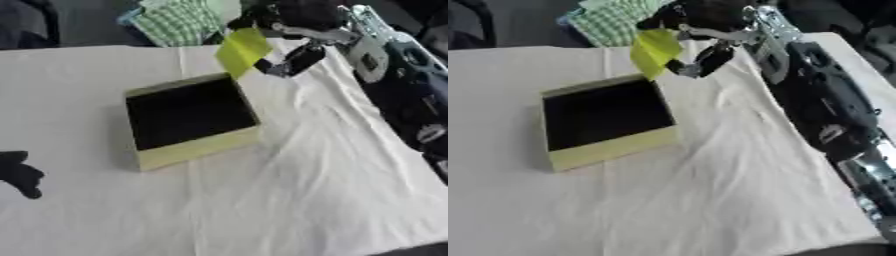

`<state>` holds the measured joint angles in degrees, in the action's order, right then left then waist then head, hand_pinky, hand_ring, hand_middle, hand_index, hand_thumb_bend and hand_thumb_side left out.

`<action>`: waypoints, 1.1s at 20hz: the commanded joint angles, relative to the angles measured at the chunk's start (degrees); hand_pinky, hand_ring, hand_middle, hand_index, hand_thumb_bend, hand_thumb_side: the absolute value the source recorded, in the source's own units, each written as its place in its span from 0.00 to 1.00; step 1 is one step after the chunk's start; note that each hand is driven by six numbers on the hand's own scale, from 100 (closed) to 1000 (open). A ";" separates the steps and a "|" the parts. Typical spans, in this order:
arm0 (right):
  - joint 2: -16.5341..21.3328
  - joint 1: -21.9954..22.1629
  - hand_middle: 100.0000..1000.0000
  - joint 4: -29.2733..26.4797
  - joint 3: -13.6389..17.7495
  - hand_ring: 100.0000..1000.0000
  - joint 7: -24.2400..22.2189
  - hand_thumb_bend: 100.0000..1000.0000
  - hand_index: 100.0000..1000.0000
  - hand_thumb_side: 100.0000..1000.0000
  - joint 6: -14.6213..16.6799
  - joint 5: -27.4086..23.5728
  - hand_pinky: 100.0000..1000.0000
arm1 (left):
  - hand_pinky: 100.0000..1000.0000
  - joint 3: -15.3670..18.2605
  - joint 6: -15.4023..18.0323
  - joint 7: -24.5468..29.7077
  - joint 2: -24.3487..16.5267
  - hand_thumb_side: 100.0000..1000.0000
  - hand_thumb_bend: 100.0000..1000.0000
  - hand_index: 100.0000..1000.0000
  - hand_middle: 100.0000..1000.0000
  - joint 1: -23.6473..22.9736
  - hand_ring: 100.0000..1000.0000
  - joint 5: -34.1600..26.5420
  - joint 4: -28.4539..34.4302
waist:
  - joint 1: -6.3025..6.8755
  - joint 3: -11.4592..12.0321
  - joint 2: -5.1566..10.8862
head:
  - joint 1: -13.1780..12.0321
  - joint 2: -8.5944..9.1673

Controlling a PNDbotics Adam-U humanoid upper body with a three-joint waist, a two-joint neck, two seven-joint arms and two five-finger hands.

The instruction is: Pick up objects on the table and place them in the box.

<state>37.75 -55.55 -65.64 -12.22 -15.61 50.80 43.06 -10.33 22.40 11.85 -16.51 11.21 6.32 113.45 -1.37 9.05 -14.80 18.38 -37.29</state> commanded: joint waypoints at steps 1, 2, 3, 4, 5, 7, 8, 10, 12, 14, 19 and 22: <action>-0.56 -2.14 0.50 2.27 1.11 0.82 -3.08 0.00 1.00 0.12 1.17 -0.76 0.77 | 0.56 -0.13 0.24 0.20 -0.08 0.78 0.00 0.78 0.44 0.66 0.38 -0.74 1.14 | 0.29 0.41 1.20 | 0.77 -0.19; -1.01 -2.52 0.49 3.32 1.54 0.82 -3.45 0.00 1.00 0.09 1.17 -0.70 0.77 | 0.56 -0.18 0.28 0.21 -0.04 0.78 0.00 0.78 0.44 0.68 0.38 -0.87 1.14 | 0.37 0.63 1.22 | 0.97 -0.20; -1.40 -2.84 0.49 4.36 1.98 0.82 -3.77 0.00 1.00 0.11 1.17 -0.61 0.77 | 0.56 -0.24 0.31 0.23 0.00 0.78 0.00 0.78 0.44 0.72 0.38 -0.97 1.14 | 0.43 0.86 1.24 | 1.19 -0.24; -1.76 -3.11 0.49 5.29 2.42 0.82 -3.99 0.00 1.00 0.10 1.17 -0.51 0.76 | 0.56 -0.27 0.34 0.24 0.06 0.78 0.00 0.78 0.44 0.74 0.38 -1.07 1.14 | 0.49 1.10 1.25 | 1.35 -0.19; -2.23 -3.41 0.49 6.39 3.09 0.82 -4.14 0.00 1.00 0.10 1.15 -0.39 0.76 | 0.56 -0.27 0.36 0.18 0.19 0.78 0.00 0.78 0.44 0.78 0.38 -1.21 1.14 | 0.59 1.37 1.21 | 1.48 -0.08; -3.10 -4.21 0.48 8.60 4.46 0.81 -4.24 0.00 1.00 0.09 1.07 0.10 0.76 | 0.56 -0.36 0.44 0.16 0.43 0.78 0.00 0.78 0.44 0.93 0.38 -1.45 1.14 | 0.81 2.01 1.10 | 1.74 -0.15; -3.43 -4.55 0.48 9.55 4.97 0.81 -4.19 0.00 1.00 0.09 1.09 0.42 0.76 | 0.56 -0.45 0.47 0.21 0.54 0.78 0.00 0.77 0.44 0.98 0.38 -1.54 1.14 | 0.91 2.32 1.06 | 1.98 -0.21; -3.92 -4.94 0.48 10.77 5.45 0.81 -4.05 0.00 1.00 0.09 1.15 1.08 0.76 | 0.56 -0.53 0.53 0.30 0.69 0.78 0.00 0.77 0.44 0.98 0.38 -1.65 1.14 | 1.03 2.78 1.00 | 2.35 -0.25; -4.34 -5.04 0.48 11.47 5.53 0.81 -3.88 0.00 1.00 0.09 1.16 1.78 0.75 | 0.56 -0.48 0.58 0.23 0.76 0.77 0.00 0.77 0.44 0.96 0.38 -1.76 1.14 | 1.10 3.10 0.97 | 2.59 -0.30; -4.85 -4.95 0.48 11.95 5.45 0.80 -3.74 0.00 1.00 0.09 1.17 2.54 0.75 | 0.56 -0.46 0.60 0.11 0.85 0.77 0.00 0.77 0.44 1.00 0.38 -1.89 1.14 | 1.14 3.25 0.94 | 2.67 -0.33; -6.43 -4.29 0.49 12.98 4.88 0.81 -3.62 0.00 1.00 0.10 1.17 4.39 0.75 | 0.55 -0.45 0.55 -0.01 1.00 0.77 0.00 0.77 0.44 1.02 0.38 -2.07 1.14 | 1.18 2.99 0.83 | 2.74 -0.49; -7.26 -3.92 0.51 12.96 4.25 0.80 -3.61 0.00 1.00 0.11 1.17 5.18 0.75 | 0.55 -0.42 0.48 -0.15 1.07 0.77 0.00 0.77 0.44 1.09 0.38 -2.18 1.14 | 1.14 2.86 0.87 | 2.82 -0.32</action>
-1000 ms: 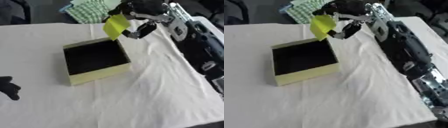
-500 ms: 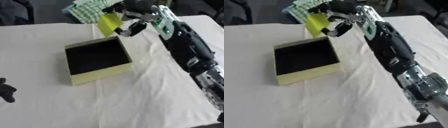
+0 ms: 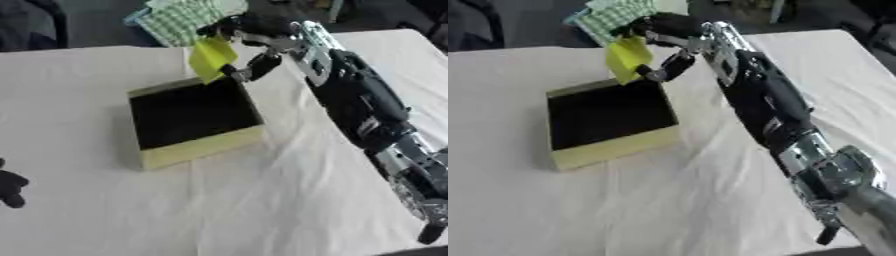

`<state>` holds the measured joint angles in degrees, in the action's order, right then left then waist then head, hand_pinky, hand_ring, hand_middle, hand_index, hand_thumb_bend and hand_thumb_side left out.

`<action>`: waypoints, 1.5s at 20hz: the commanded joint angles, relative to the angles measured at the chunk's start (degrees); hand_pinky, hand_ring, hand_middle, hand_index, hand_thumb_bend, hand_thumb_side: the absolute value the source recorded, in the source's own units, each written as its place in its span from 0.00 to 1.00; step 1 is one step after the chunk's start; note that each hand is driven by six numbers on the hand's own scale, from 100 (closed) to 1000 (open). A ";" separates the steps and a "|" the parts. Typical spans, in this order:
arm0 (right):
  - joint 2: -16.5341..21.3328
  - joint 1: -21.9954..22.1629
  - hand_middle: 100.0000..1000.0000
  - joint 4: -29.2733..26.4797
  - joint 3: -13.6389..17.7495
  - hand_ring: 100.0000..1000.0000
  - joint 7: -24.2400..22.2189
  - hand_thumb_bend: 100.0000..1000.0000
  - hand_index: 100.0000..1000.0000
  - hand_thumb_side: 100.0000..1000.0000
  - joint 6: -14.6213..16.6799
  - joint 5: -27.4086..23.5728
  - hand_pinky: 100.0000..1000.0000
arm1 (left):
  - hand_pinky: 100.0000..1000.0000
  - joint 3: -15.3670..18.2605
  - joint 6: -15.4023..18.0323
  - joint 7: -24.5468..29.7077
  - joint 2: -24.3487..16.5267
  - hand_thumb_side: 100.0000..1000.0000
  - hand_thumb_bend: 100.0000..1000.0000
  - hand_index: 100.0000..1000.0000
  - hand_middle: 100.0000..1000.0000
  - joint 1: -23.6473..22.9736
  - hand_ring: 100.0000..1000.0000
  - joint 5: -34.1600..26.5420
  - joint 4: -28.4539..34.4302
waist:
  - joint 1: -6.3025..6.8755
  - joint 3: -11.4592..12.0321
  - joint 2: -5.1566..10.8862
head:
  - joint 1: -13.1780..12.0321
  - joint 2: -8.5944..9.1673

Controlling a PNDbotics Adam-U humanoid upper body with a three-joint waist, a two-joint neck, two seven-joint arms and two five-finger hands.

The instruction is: Pick up objects on the table and place them in the box.

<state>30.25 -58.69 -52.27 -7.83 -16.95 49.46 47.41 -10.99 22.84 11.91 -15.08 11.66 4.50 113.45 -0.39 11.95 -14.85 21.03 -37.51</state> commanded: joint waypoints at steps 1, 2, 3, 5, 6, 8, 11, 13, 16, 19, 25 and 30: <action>-0.13 -0.64 0.51 -0.37 -0.34 0.81 -2.31 0.00 1.00 0.12 2.50 1.09 0.75 | 0.55 0.20 0.05 -0.26 -0.34 0.77 0.00 0.77 0.44 0.70 0.38 -0.45 1.14 | 0.16 -0.04 0.93 | 0.16 -0.11; -0.43 -0.55 0.52 -0.34 -0.53 0.81 -2.35 0.00 1.00 0.13 2.50 1.37 0.75 | 0.55 0.18 0.06 -0.29 -0.32 0.77 0.00 0.77 0.44 0.73 0.38 -0.53 1.14 | 0.17 -0.03 0.95 | 0.17 -0.12; -0.74 -0.45 0.52 -0.26 -0.72 0.81 -2.40 0.00 1.00 0.15 2.50 1.70 0.75 | 0.55 0.18 0.08 -0.32 -0.30 0.77 0.00 0.77 0.44 0.74 0.38 -0.60 1.14 | 0.18 -0.01 0.98 | 0.27 -0.12; -1.24 -0.22 0.54 0.17 -0.86 0.81 -2.41 0.00 1.00 0.19 2.50 2.34 0.75 | 0.55 0.23 0.11 -0.43 -0.30 0.77 0.00 0.77 0.44 0.73 0.38 -0.72 1.14 | 0.21 0.05 1.05 | 0.35 -0.05; -1.44 -0.13 0.55 0.50 -0.85 0.81 -2.41 0.00 1.00 0.22 2.50 2.67 0.75 | 0.55 0.25 0.12 -0.49 -0.31 0.77 0.00 0.77 0.44 0.71 0.38 -0.79 1.14 | 0.22 0.10 1.10 | 0.36 -0.02; -1.81 0.02 0.56 1.25 -0.78 0.81 -2.37 0.00 1.00 0.26 2.50 3.61 0.75 | 0.55 0.28 0.10 -0.57 -0.30 0.77 0.00 0.77 0.44 0.77 0.38 -0.88 1.14 | 0.20 0.25 1.12 | 0.48 0.19; -2.30 0.24 0.56 2.74 -0.26 0.81 -2.02 0.00 1.00 0.30 2.50 5.06 0.75 | 0.55 0.17 0.08 -0.50 -0.25 0.77 0.00 0.77 0.44 0.88 0.38 -1.00 1.14 | 0.23 0.38 1.15 | 0.67 0.19; -2.52 0.40 0.57 3.92 0.24 0.81 -1.63 0.00 1.00 0.33 2.50 6.02 0.75 | 0.55 0.16 0.06 -0.47 -0.22 0.77 0.00 0.77 0.44 0.92 0.38 -1.05 1.14 | 0.25 0.54 1.17 | 0.95 0.21; -2.82 0.60 0.57 5.56 0.95 0.81 -0.89 0.00 1.00 0.35 2.50 7.43 0.75 | 0.55 0.12 0.07 -0.46 -0.20 0.77 0.00 0.77 0.44 1.00 0.38 -1.15 1.14 | 0.32 0.78 1.16 | 1.26 0.10; -3.21 0.91 0.59 7.11 1.36 0.81 -0.33 0.00 1.00 0.42 2.50 8.91 0.75 | 0.55 0.09 0.08 -0.35 -0.16 0.77 0.00 0.77 0.43 1.04 0.38 -1.15 1.14 | 0.33 0.87 1.17 | 1.53 -0.04; -3.61 1.17 0.68 6.99 0.82 0.81 1.60 0.00 1.00 0.47 2.50 11.38 0.76 | 0.55 0.16 -0.03 -0.36 -0.18 0.77 0.00 0.77 0.44 1.20 0.38 -1.19 1.14 | 0.18 0.63 1.14 | 1.50 0.07; -3.71 1.50 0.71 4.45 -0.86 0.82 3.12 0.00 1.00 0.49 2.50 12.59 0.76 | 0.55 0.27 -0.10 -0.42 -0.21 0.77 0.00 0.77 0.43 1.26 0.38 -1.19 1.14 | 0.05 0.47 1.15 | 1.45 0.19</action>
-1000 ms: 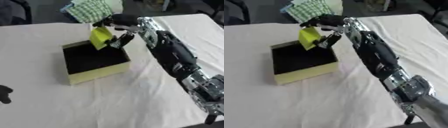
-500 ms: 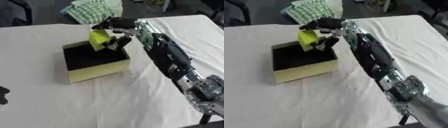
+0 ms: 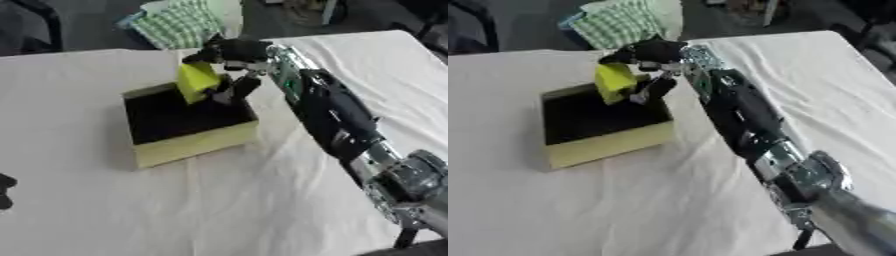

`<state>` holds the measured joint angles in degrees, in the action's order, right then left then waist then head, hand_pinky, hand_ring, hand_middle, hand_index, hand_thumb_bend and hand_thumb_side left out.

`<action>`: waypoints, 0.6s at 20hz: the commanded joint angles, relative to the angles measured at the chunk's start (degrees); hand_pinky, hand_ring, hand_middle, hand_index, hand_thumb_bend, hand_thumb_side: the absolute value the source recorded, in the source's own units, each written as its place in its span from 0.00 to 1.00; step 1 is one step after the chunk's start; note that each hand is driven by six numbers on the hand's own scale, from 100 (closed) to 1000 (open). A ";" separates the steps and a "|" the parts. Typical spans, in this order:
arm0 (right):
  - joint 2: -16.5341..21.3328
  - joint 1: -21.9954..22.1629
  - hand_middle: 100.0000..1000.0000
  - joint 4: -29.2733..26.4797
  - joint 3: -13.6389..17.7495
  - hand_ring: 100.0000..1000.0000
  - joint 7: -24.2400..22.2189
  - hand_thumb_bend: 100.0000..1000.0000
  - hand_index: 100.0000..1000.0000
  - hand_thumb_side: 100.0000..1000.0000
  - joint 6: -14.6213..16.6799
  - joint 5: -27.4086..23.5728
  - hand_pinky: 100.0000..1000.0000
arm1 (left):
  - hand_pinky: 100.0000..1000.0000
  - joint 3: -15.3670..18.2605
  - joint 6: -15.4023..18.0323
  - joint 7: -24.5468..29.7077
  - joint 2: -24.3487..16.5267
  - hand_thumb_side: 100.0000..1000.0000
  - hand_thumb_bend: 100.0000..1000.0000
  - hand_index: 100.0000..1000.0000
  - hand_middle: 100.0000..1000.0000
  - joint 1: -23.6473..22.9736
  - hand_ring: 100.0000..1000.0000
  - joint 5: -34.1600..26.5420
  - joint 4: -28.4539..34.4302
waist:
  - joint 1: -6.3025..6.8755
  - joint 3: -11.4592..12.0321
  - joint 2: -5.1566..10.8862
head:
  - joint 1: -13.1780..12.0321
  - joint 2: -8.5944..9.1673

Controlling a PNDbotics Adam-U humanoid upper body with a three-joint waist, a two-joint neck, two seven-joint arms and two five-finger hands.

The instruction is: Pick up objects on the table and place them in the box.

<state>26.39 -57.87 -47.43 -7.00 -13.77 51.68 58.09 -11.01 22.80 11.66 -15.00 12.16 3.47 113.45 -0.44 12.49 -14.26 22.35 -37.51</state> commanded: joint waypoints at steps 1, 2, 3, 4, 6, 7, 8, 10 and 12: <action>0.19 0.76 0.68 -1.09 -2.09 0.82 0.26 0.00 1.00 0.46 0.29 1.93 0.76 | 0.55 0.31 -0.10 -0.20 -0.30 0.77 0.00 0.77 0.43 0.76 0.38 -0.15 1.14 | 0.06 -0.12 0.56 | 0.10 0.23; 0.25 0.84 0.67 -1.91 -2.54 0.82 0.54 0.00 1.00 0.45 0.29 1.86 0.76 | 0.55 0.33 -0.14 -0.23 -0.30 0.77 0.00 0.77 0.43 0.76 0.38 -0.14 1.14 | 0.02 -0.20 0.56 | 0.05 0.26; 0.32 0.93 0.66 -2.69 -2.96 0.82 0.76 0.00 1.00 0.44 0.29 1.70 0.76 | 0.55 0.34 -0.16 -0.24 -0.31 0.77 0.00 0.77 0.43 0.78 0.38 -0.13 1.14 | -0.01 -0.27 0.56 | 0.02 0.30; 0.43 1.04 0.66 -3.61 -3.45 0.82 0.95 0.00 1.00 0.44 0.29 1.43 0.77 | 0.55 0.35 -0.18 -0.25 -0.31 0.77 0.00 0.77 0.43 0.82 0.38 -0.12 1.14 | -0.05 -0.35 0.56 | -0.03 0.37; 0.71 1.32 0.67 -5.58 -4.48 0.82 1.19 0.00 1.00 0.44 0.29 0.64 0.77 | 0.55 0.43 -0.22 -0.31 -0.33 0.77 0.00 0.77 0.43 0.88 0.38 -0.11 1.14 | -0.11 -0.54 0.53 | -0.17 0.51; 0.91 1.49 0.67 -6.59 -4.99 0.82 1.21 0.00 1.00 0.43 0.29 0.16 0.77 | 0.55 0.47 -0.23 -0.37 -0.35 0.77 0.00 0.77 0.43 0.89 0.38 -0.10 1.14 | -0.15 -0.63 0.52 | -0.24 0.58; 1.14 1.68 0.67 -7.67 -5.52 0.82 1.19 0.00 1.00 0.42 0.29 -0.33 0.77 | 0.55 0.53 -0.25 -0.43 -0.38 0.77 0.00 0.77 0.43 0.89 0.38 -0.08 1.14 | -0.19 -0.75 0.50 | -0.35 0.65; 1.65 2.11 0.64 -9.64 -6.32 0.82 1.00 0.00 1.00 0.38 0.29 -1.29 0.77 | 0.55 0.61 -0.30 -0.54 -0.39 0.77 0.00 0.77 0.43 0.90 0.38 -0.01 1.14 | -0.27 -0.97 0.44 | -0.55 0.78; 2.09 2.57 0.64 -11.24 -6.95 0.82 0.64 0.00 1.00 0.38 0.29 -2.18 0.77 | 0.55 0.67 -0.35 -0.63 -0.39 0.77 0.00 0.77 0.43 0.91 0.38 0.08 1.14 | -0.34 -1.14 0.37 | -0.76 0.87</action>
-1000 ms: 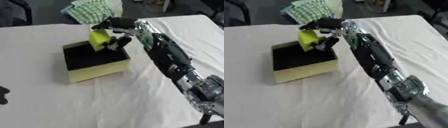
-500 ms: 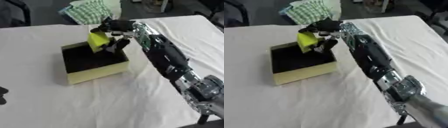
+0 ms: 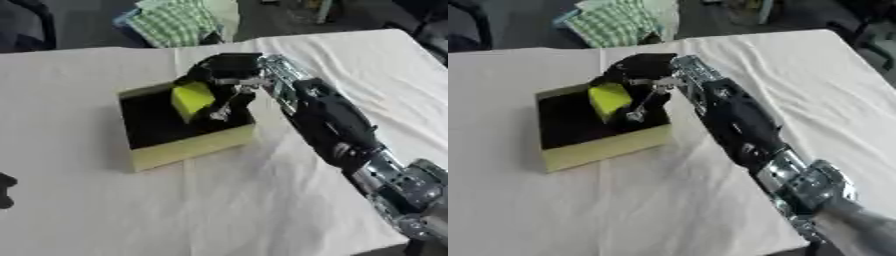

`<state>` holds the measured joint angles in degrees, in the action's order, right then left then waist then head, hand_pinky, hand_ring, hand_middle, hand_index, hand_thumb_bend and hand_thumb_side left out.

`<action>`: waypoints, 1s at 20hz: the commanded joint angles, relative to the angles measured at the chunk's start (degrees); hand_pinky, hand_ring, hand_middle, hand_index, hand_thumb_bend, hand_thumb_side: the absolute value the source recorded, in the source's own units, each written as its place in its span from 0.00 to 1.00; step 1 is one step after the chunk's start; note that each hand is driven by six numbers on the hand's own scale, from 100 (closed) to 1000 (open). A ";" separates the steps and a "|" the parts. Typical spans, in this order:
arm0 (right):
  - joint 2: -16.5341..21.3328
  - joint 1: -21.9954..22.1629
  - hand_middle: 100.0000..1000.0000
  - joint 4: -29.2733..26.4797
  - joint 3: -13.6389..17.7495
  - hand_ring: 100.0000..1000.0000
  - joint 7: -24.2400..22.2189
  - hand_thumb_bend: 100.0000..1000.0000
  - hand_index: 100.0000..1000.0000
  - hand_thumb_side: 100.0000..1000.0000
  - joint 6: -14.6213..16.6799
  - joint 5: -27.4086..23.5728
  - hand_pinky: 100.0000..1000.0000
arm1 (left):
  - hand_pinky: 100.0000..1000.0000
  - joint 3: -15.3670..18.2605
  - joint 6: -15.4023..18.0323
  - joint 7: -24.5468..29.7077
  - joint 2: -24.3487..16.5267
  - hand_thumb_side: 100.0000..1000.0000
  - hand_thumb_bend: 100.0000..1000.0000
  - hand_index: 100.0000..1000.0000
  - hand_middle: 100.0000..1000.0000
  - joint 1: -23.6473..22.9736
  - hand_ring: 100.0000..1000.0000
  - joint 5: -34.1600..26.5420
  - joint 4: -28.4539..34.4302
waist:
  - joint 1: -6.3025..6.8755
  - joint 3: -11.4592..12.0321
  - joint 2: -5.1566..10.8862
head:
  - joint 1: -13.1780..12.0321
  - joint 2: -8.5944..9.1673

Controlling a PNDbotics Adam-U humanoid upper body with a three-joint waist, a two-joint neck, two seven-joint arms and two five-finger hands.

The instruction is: Pick up objects on the table and place them in the box.

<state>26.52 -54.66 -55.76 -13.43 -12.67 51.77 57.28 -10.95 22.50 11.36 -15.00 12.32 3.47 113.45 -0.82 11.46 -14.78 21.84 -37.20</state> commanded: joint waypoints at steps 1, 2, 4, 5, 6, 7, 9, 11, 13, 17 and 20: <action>2.14 -0.41 0.64 -3.63 -0.83 0.82 -0.69 0.00 1.00 0.39 0.19 -1.81 0.77 | 0.55 0.65 -0.06 -0.38 -0.39 0.77 0.00 0.77 0.43 0.75 0.38 0.12 1.14 | 0.02 -0.20 0.86 | -0.33 0.60; 2.30 -0.18 0.64 -4.32 -1.15 0.82 -0.93 0.00 1.00 0.40 0.19 -2.24 0.77 | 0.55 0.69 -0.08 -0.43 -0.39 0.77 0.00 0.77 0.43 0.74 0.38 0.17 1.14 | 0.00 -0.28 0.81 | -0.42 0.62; 2.57 0.27 0.65 -5.43 -1.69 0.82 -1.52 0.00 1.00 0.41 0.19 -3.02 0.77 | 0.55 0.72 -0.11 -0.48 -0.37 0.77 0.00 0.77 0.43 0.73 0.38 0.28 1.14 | -0.04 -0.37 0.74 | -0.56 0.65; 2.67 0.46 0.66 -5.81 -1.88 0.82 -1.84 0.00 1.00 0.44 0.19 -3.31 0.77 | 0.55 0.74 -0.11 -0.50 -0.36 0.77 0.00 0.77 0.43 0.72 0.38 0.34 1.14 | -0.05 -0.41 0.71 | -0.62 0.65; 2.70 0.68 0.68 -6.03 -2.04 0.82 -2.24 0.00 1.00 0.45 0.19 -3.53 0.77 | 0.55 0.77 -0.13 -0.53 -0.35 0.77 0.00 0.77 0.43 0.70 0.38 0.39 1.14 | -0.05 -0.46 0.66 | -0.69 0.67; 2.70 0.83 0.70 -6.13 -2.13 0.82 -2.60 0.00 1.00 0.52 0.19 -3.70 0.77 | 0.55 0.78 -0.14 -0.55 -0.34 0.77 0.00 0.77 0.43 0.69 0.38 0.44 1.14 | -0.06 -0.49 0.63 | -0.73 0.68; 2.65 1.06 0.77 -6.22 -2.29 0.83 -3.25 0.00 1.00 0.61 0.19 -3.83 0.78 | 0.55 0.77 -0.15 -0.56 -0.30 0.77 0.00 0.77 0.43 0.68 0.38 0.53 1.14 | -0.04 -0.56 0.57 | -0.81 0.69; 2.66 1.17 0.85 -6.37 -2.44 0.85 -3.72 0.00 1.00 0.69 0.19 -3.82 0.79 | 0.55 0.78 -0.16 -0.57 -0.28 0.77 0.00 0.77 0.43 0.65 0.37 0.63 1.14 | -0.02 -0.61 0.52 | -0.87 0.68; 2.77 1.21 0.92 -6.57 -2.54 0.86 -4.03 0.00 1.00 0.81 0.19 -3.83 0.80 | 0.55 0.79 -0.18 -0.58 -0.26 0.77 0.00 0.77 0.43 0.63 0.37 0.72 1.14 | -0.01 -0.66 0.48 | -0.89 0.69; 3.11 1.37 0.98 -6.98 -2.67 0.88 -4.44 0.00 1.00 0.91 0.19 -4.12 0.81 | 0.55 0.81 -0.20 -0.59 -0.22 0.77 0.00 0.77 0.43 0.56 0.37 0.86 1.14 | 0.01 -0.76 0.44 | -1.00 0.68; 3.44 1.38 1.00 -7.49 -2.71 0.89 -4.59 0.00 1.00 0.95 0.19 -4.21 0.82 | 0.55 0.82 -0.21 -0.60 -0.22 0.77 0.00 0.77 0.43 0.53 0.37 0.92 1.14 | 0.02 -0.85 0.43 | -1.07 0.68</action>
<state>28.19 -52.39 -61.89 -16.31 -15.80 50.61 53.79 -10.64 22.23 10.95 -14.99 12.38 4.12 113.45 -0.96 10.61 -15.20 20.85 -37.17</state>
